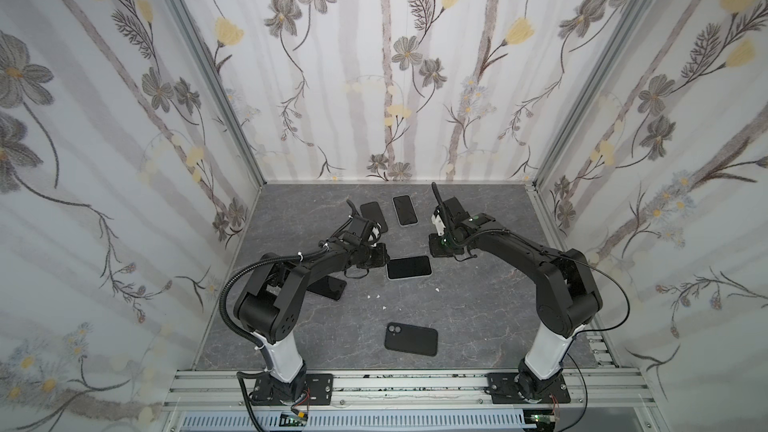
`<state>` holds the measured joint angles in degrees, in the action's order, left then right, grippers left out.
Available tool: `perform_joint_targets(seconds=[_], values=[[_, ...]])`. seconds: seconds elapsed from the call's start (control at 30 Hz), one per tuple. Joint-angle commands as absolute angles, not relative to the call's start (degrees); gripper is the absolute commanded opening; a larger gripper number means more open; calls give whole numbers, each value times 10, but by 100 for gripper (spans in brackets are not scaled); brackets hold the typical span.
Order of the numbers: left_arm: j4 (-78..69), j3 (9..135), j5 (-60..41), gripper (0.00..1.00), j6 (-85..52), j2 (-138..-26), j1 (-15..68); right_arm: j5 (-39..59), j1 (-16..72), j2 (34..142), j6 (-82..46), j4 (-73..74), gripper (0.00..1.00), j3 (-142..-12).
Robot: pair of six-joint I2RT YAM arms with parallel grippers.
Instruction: Put the phone into the phone case
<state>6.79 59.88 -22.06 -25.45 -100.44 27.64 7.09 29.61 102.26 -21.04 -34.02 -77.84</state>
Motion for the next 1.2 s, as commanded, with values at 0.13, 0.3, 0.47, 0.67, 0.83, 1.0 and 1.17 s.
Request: perform_joint_targets(seconds=[0.13, 0.3, 0.47, 0.67, 0.83, 1.0, 1.17], values=[[128, 664, -231, 21, -218, -990, 268, 55, 297, 970, -176, -293, 20, -781], [143, 691, -230, 22, -186, -969, 266, 35, 297, 922, -172, -242, 22, -752], [128, 676, -214, 27, -160, -951, 265, 23, 297, 857, -170, -156, 28, -688], [88, 633, -213, 35, -163, -952, 264, 20, 296, 803, -143, -86, 30, -622], [89, 636, -212, 38, -164, -962, 263, 31, 296, 773, -105, -51, 41, -585], [112, 654, -238, 38, -176, -988, 259, 39, 290, 770, -91, -48, 58, -579], [130, 654, -248, 37, -185, -1013, 259, 128, 249, 842, -108, -119, 53, -645]])
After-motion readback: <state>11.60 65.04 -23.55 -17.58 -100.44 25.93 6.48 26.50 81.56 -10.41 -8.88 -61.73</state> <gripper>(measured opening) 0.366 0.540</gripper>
